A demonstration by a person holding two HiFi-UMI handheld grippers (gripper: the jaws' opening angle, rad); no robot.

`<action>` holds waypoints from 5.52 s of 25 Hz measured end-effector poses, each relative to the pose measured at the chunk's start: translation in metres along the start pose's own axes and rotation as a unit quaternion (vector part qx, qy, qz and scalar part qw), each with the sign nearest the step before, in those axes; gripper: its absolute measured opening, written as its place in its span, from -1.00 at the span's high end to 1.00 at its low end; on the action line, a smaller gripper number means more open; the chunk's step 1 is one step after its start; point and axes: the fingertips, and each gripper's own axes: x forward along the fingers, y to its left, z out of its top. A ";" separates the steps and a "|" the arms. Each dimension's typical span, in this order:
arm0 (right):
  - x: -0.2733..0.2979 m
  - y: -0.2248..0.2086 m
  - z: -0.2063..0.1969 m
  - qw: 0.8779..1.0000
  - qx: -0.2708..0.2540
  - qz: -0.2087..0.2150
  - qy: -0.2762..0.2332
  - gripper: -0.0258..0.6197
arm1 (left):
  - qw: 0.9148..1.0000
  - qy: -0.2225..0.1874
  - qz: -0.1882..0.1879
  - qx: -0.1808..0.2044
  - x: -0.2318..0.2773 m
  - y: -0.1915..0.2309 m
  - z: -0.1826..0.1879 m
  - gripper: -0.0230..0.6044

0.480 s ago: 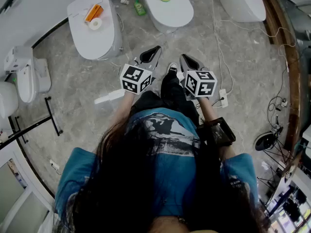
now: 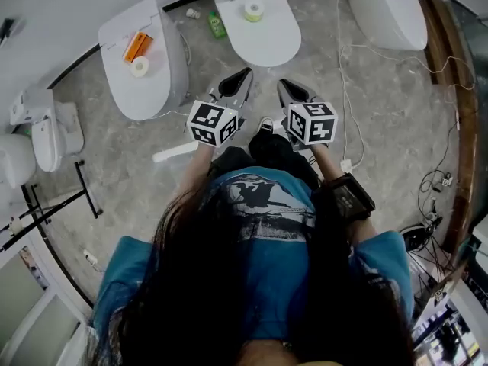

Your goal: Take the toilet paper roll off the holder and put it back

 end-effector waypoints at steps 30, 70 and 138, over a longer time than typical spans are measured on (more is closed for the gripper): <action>0.257 -0.123 0.131 0.995 -0.077 0.040 0.042 0.83 | 0.992 0.114 -0.044 0.016 0.208 0.220 -0.001 0.92; 0.551 -0.266 -0.012 0.882 -0.316 -0.039 0.347 -0.46 | 0.982 0.184 -0.039 -0.035 0.300 0.392 -0.126 0.92; 0.528 -0.249 0.011 0.917 -0.229 -0.077 0.318 -0.46 | 0.984 0.173 -0.027 -0.040 0.275 0.383 -0.089 0.91</action>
